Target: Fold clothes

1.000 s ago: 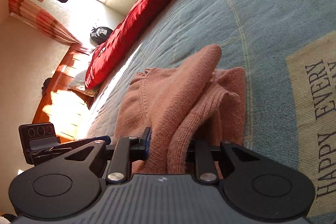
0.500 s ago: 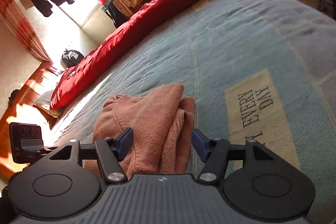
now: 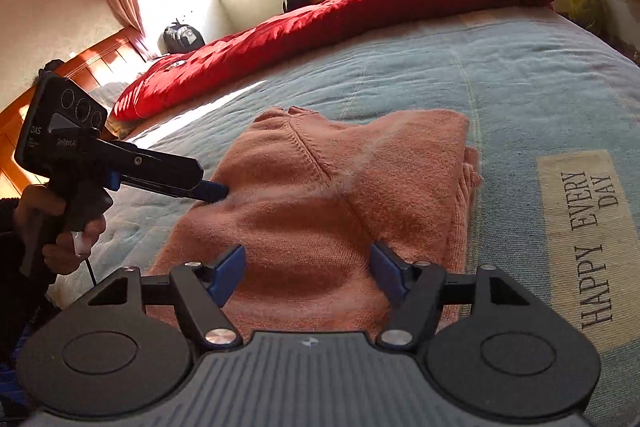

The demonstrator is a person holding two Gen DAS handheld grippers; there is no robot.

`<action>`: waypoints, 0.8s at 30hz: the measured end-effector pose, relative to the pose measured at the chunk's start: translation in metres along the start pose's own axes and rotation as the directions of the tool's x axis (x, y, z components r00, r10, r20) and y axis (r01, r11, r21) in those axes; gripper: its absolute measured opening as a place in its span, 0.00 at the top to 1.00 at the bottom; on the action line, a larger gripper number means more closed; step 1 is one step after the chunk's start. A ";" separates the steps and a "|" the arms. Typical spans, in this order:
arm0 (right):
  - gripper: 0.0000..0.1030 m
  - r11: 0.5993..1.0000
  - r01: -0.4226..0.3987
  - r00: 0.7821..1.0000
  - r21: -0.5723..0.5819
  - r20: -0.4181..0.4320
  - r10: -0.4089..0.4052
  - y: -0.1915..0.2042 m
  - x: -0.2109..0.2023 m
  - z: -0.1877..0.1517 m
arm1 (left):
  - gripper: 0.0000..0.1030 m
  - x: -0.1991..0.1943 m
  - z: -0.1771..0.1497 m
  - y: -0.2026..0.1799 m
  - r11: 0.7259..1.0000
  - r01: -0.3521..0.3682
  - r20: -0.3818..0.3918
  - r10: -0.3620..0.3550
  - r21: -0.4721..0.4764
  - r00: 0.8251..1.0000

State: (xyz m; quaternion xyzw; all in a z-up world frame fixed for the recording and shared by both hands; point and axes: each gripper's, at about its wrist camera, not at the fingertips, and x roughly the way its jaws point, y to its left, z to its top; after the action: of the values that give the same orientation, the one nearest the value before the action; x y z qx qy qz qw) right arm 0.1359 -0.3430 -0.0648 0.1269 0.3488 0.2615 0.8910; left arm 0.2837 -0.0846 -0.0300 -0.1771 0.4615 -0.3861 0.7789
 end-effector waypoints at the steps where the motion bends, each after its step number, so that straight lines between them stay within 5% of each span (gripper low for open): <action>1: 0.28 1.000 0.006 1.000 0.004 0.006 -0.006 0.001 0.000 0.000 | 0.10 -0.002 0.004 -0.003 1.000 0.006 0.016 -0.006 0.001 1.000; 5: 0.27 1.000 0.017 0.999 0.017 0.042 -0.018 0.003 0.002 -0.005 | 0.10 0.011 0.020 -0.013 0.999 0.042 0.038 -0.042 0.020 0.998; 14: 0.27 0.994 -0.017 0.992 0.105 0.126 0.003 -0.007 -0.002 -0.017 | 0.11 0.057 0.027 -0.011 0.992 -0.039 0.010 0.038 0.123 0.999; 19: 0.27 0.996 0.020 0.993 0.092 0.116 -0.031 0.007 -0.009 -0.012 | 0.11 0.044 0.022 -0.021 0.988 -0.071 0.010 0.070 0.134 0.997; 24: 0.12 0.999 0.031 0.989 -0.024 0.146 -0.027 0.043 -0.050 -0.017 | 0.11 -0.002 -0.016 -0.055 0.976 -0.060 0.051 0.050 0.210 0.997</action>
State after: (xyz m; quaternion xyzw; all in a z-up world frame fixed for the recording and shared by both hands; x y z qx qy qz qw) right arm 0.0765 -0.3344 -0.0318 0.1287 0.2812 0.2432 0.9194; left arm 0.2452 -0.1171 -0.0022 -0.0891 0.4046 -0.4072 0.8139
